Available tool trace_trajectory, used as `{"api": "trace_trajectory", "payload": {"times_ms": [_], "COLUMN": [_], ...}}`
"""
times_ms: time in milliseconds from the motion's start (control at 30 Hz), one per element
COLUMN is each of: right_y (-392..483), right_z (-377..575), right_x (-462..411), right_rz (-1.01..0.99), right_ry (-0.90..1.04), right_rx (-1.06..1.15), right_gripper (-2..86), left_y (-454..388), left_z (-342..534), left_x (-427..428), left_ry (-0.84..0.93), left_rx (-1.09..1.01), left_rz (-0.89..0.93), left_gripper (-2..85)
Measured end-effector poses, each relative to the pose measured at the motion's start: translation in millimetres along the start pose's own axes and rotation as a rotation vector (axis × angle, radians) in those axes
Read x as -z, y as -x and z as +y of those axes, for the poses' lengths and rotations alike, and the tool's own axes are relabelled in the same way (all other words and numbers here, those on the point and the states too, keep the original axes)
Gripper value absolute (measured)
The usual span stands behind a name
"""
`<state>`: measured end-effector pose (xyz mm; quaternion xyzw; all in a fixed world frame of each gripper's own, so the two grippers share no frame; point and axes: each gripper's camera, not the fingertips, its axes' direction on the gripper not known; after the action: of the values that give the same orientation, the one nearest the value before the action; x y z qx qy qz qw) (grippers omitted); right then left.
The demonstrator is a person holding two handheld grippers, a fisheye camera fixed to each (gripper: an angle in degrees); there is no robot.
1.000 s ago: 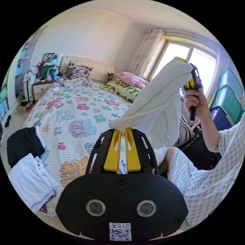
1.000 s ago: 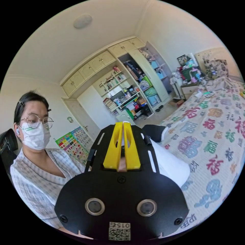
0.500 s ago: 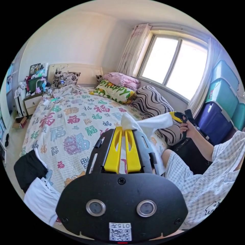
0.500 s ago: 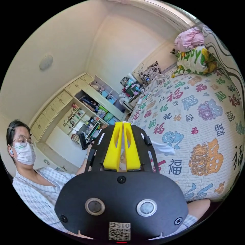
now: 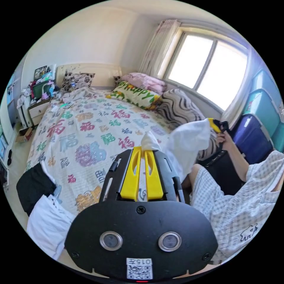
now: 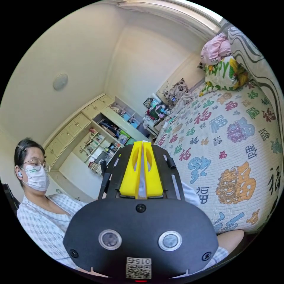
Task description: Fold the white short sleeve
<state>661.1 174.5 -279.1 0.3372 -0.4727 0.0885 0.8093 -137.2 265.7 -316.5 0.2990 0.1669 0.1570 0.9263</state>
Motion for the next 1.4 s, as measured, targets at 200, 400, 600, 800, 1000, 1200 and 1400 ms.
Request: {"api": "trace_trajectory", "payload": {"times_ms": [200,400,600,800,1000,1200,1400], "right_y": [-90.7,-134.6,-126.2,-93.2,-137.4,-171.8,-160.9], "right_z": [-8.2,-2.6,-32.7,-62.8,-40.2,4.8,3.4], "right_x": [7.9,46.9,87.4,93.7,93.0,70.5,78.5], "right_rz": [0.342,0.386,0.258,0.313,0.432,0.478,0.648], "right_ry": [0.091,0.074,0.087,0.125,0.296,0.582,0.646], "right_rx": [-0.189,-0.244,-0.151,0.018,-0.141,-0.250,-0.182], "right_gripper": [-0.3,-0.3,-0.4,-0.3,-0.3,-0.3,0.4], "left_y": [9.2,25.0,37.7,4.4,-2.5,14.3,32.1], "left_z": [28.6,25.3,-36.2,-59.9,-9.2,22.7,6.2], "left_x": [-78.4,-66.4,-37.8,-14.2,-77.6,-155.1,-160.7], "left_ry": [0.131,0.009,-0.140,-0.288,0.076,0.416,0.453], "left_rx": [0.106,0.214,0.158,0.007,0.003,0.096,0.149], "left_rz": [-0.016,-0.057,-0.049,-0.021,-0.016,-0.039,-0.094], "left_gripper": [-0.6,-0.6,-0.7,-0.6,-0.4,1.3,6.6]}}
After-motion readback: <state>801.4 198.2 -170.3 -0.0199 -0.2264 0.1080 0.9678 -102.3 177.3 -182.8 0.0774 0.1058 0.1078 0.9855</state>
